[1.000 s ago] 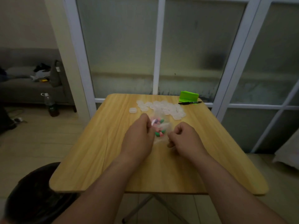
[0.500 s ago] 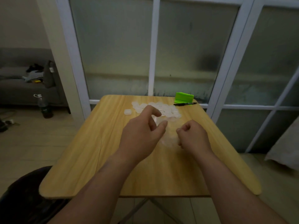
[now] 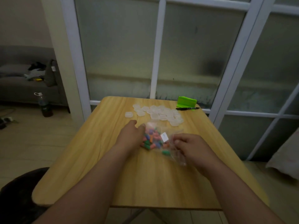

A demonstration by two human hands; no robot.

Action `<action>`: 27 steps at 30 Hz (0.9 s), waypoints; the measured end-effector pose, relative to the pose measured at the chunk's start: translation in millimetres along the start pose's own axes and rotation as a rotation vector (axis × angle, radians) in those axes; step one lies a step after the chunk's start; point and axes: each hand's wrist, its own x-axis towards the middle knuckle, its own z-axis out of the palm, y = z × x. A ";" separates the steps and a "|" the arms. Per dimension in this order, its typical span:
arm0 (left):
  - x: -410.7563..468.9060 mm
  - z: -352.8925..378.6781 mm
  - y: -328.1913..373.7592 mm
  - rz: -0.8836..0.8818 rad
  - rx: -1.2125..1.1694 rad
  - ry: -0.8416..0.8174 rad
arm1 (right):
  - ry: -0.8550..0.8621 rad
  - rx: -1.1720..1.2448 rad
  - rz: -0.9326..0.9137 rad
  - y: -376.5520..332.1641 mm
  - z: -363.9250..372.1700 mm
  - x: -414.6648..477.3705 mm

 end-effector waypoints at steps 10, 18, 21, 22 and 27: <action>7.6 -6.8 -2.3 0.045 -0.197 0.015 | -0.153 0.605 0.205 -2.2 3.4 29.6; 24.2 -37.3 5.9 0.046 -0.646 0.076 | -0.180 0.041 -0.201 -22.5 34.1 61.4; 38.8 -52.0 -2.1 0.106 -0.667 0.143 | -0.103 -0.126 -0.452 -33.3 55.9 82.2; 43.4 -58.1 -5.9 0.125 -0.681 0.165 | -0.044 -0.136 -0.498 -35.0 63.6 89.8; 58.2 -72.0 -27.1 0.094 -0.571 0.108 | -0.033 0.078 -0.479 -39.0 96.9 98.8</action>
